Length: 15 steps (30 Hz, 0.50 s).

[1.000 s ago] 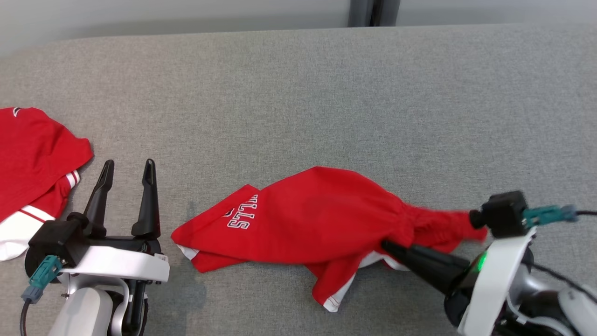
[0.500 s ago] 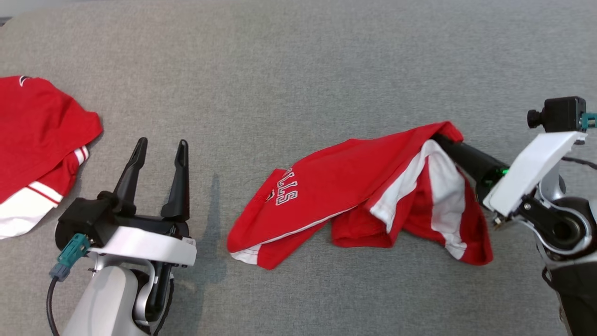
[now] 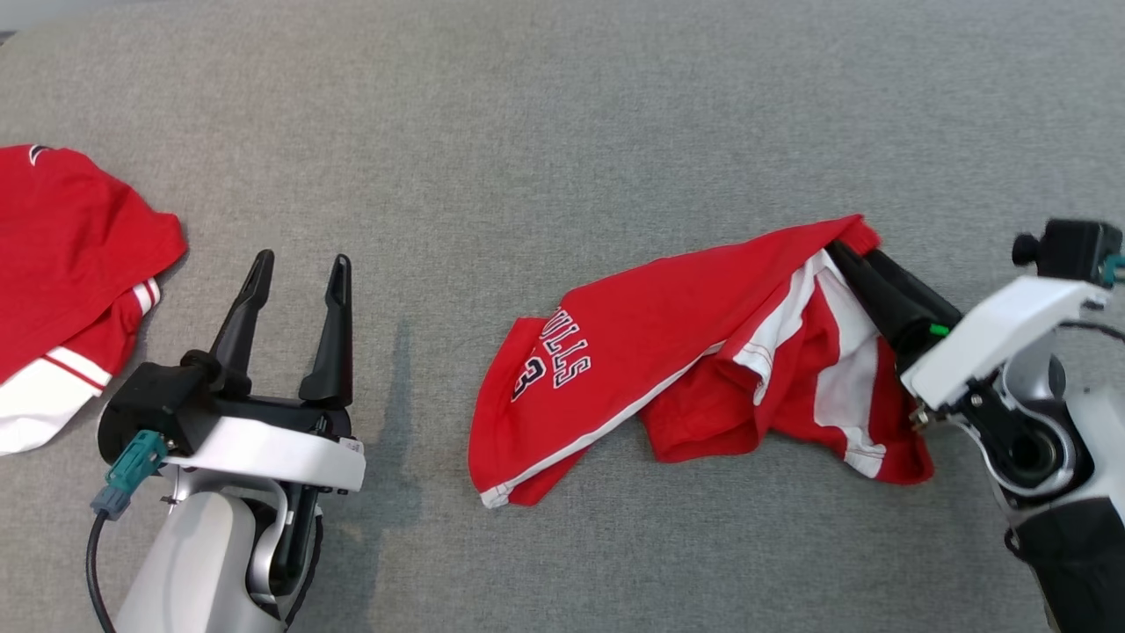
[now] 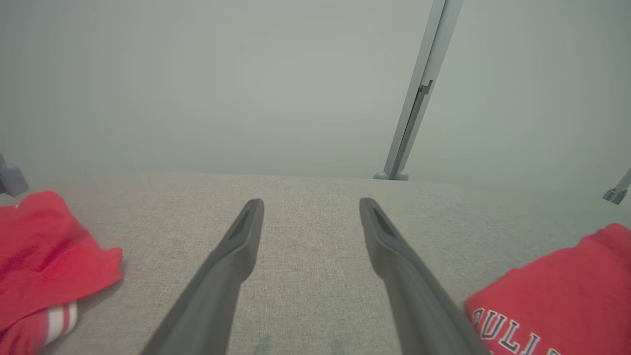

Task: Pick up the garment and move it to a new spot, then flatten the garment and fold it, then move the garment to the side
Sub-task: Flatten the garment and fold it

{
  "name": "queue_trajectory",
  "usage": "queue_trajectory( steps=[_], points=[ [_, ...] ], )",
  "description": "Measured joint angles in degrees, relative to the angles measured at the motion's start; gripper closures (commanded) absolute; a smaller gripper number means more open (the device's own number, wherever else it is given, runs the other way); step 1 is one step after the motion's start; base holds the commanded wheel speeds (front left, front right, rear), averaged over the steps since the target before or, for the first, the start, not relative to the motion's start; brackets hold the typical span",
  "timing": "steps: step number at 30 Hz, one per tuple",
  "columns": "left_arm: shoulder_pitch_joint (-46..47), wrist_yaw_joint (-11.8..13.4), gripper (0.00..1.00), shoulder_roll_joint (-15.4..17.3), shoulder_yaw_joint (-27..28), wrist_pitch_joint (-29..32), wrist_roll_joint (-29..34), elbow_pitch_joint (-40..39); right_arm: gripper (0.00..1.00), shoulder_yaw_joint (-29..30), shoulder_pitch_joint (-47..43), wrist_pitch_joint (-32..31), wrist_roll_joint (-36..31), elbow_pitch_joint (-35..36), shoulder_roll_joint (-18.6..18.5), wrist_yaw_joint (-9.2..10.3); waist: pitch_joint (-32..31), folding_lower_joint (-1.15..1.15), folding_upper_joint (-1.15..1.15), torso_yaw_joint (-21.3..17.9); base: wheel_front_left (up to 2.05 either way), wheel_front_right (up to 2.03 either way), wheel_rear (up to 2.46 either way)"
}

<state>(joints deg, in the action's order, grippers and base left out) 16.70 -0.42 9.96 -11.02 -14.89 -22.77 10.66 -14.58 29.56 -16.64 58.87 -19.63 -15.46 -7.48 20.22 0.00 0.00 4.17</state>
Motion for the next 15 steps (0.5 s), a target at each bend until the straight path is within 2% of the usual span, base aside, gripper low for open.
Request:
queue_trajectory(
  steps=[8, 9, 10, 15],
  points=[
    [-1.1, 0.7, 0.0, 0.6, 1.8, 0.0, 0.1, -0.4, 0.0, 0.2, -7.9, 7.1, 2.1, 3.0, -2.3, 0.0, -2.1, 0.0, 0.0, -2.1, 0.0, 0.0, 0.0],
    [-1.3, 1.1, 0.0, 0.8, 2.3, 0.0, 0.3, -0.9, 0.0, 1.8, -9.4, 11.2, 1.5, 4.6, -3.0, 0.0, -2.7, 0.0, 0.0, -2.7, 0.0, 0.0, 0.0],
    [-1.3, 1.1, 0.0, 0.8, 2.3, 0.0, 0.3, -0.9, 0.0, 1.8, -9.4, 11.2, 1.5, 4.6, -3.0, 0.0, -2.7, 0.0, 0.0, -2.7, 0.0, 0.0, 0.0],
    [-2.9, 2.5, 0.0, 1.4, 3.8, 0.0, 0.4, -1.7, 0.0, 5.7, -11.7, 20.8, -4.9, 7.7, -3.6, 0.0, -4.2, 0.0, 0.0, -4.1, 0.0, 0.0, 0.0]
  ],
)
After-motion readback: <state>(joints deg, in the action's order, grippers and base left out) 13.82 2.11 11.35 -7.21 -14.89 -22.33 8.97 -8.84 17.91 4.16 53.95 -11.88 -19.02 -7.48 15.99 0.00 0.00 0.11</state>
